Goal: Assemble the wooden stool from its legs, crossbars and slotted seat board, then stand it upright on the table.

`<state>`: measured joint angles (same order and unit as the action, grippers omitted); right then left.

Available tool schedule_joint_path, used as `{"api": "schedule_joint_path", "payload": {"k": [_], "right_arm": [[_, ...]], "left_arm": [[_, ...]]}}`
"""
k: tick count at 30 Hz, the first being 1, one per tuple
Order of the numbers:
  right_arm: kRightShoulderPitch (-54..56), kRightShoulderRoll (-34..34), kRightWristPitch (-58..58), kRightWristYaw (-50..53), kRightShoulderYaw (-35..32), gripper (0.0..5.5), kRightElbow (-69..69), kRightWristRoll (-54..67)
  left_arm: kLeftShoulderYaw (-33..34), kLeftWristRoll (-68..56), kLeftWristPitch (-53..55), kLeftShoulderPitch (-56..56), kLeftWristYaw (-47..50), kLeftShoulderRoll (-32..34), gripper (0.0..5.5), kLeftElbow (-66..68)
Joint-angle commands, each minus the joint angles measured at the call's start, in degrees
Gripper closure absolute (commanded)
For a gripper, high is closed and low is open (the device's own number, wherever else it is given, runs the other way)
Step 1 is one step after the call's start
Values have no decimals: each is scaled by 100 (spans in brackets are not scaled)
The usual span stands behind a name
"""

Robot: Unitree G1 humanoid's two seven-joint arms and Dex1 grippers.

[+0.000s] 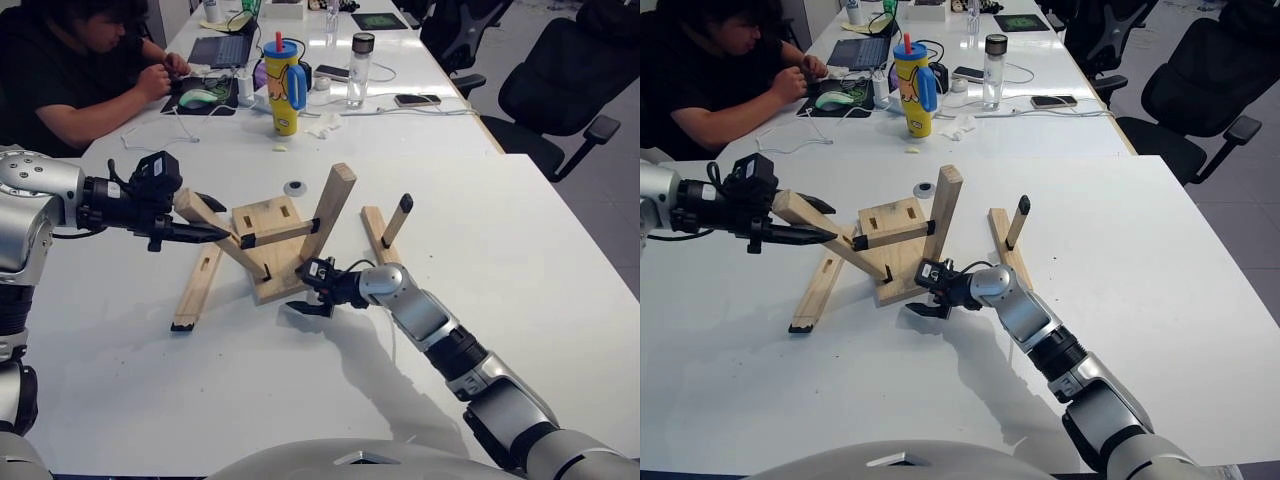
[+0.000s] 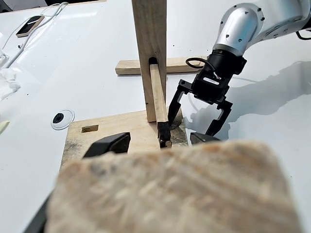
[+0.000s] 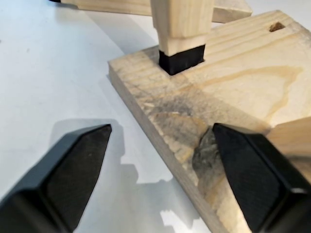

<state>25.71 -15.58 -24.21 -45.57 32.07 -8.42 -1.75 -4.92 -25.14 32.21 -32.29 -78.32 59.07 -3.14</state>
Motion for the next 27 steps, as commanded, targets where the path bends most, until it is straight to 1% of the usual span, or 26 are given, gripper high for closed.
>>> {"api": "schedule_joint_path", "payload": {"k": [1, 5, 9, 16, 22, 25, 26, 27], "right_arm": [[-480, -141, -608, -95, 352, 162, -446, -239], [-463, -164, -533, -147, 416, 162, -468, -292], [-495, -130, -529, -194, 411, 162, -449, -348], [-534, -81, -535, -226, 419, 162, -470, -306], [-617, -80, -509, -190, 448, 162, -447, -324], [-645, -14, -441, -77, 289, 162, -414, -233], [-660, 47, -320, 20, 137, 183, -389, -150], [-704, 128, -165, 96, -79, 190, -281, 13]], "left_arm": [[-541, 174, 165, 641, 8, -238, 342, -129], [-742, 367, 143, 864, 363, -532, 342, 130], [-848, 371, 252, 756, 666, -944, 342, 375], [-1278, 673, 100, 863, 866, -1252, 342, 617], [-1293, 695, -58, 1086, 1043, -1498, 342, 1211], [-1219, 556, -62, 1406, 1230, -1653, 342, 1155], [-1168, 486, -50, 1493, 1342, -1729, 342, 1084], [-1120, 422, -62, 1554, 1444, -1803, 342, 1010]]}}
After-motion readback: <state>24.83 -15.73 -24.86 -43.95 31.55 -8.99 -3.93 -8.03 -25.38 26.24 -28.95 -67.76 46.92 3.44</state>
